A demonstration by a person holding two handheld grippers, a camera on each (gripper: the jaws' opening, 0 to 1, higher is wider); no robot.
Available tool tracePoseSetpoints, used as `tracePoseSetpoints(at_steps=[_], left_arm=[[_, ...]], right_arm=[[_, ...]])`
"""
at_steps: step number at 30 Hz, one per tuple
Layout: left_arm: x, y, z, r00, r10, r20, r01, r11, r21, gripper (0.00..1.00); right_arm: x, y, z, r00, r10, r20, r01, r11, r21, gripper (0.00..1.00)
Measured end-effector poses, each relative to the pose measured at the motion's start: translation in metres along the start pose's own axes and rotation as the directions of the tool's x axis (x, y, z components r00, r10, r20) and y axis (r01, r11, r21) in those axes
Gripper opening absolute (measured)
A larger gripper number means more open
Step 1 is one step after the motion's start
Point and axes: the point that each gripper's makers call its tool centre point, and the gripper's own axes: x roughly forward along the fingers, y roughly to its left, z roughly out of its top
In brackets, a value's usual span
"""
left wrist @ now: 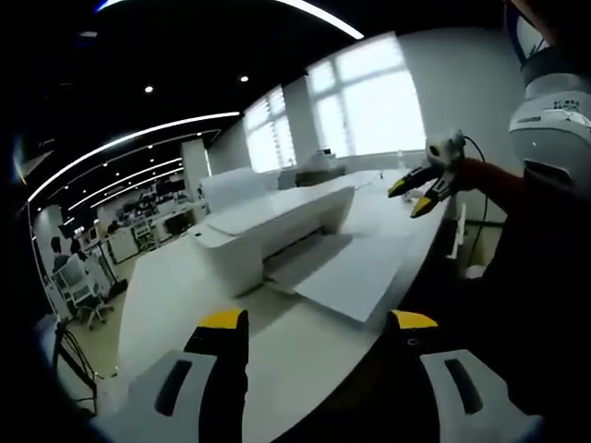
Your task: Remove the paper from the printer output slot and place it on top of the printer
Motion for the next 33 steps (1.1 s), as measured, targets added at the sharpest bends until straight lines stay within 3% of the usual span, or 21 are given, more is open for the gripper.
tracePoseSetpoints(at_steps=[27,33], left_arm=[[0.014,-0.002,0.010,0.999,-0.034,0.003,0.034,0.999,0.024,0.63],[0.015,-0.003,0.014,0.999,-0.040,-0.002,0.040,0.999,0.009,0.59]], right_arm=[[-0.001,0.001,-0.004,1.000,-0.003,-0.006,0.003,1.000,0.006,0.45],[-0.002,-0.001,-0.002,1.000,-0.011,-0.003,0.011,1.000,0.000,0.45]])
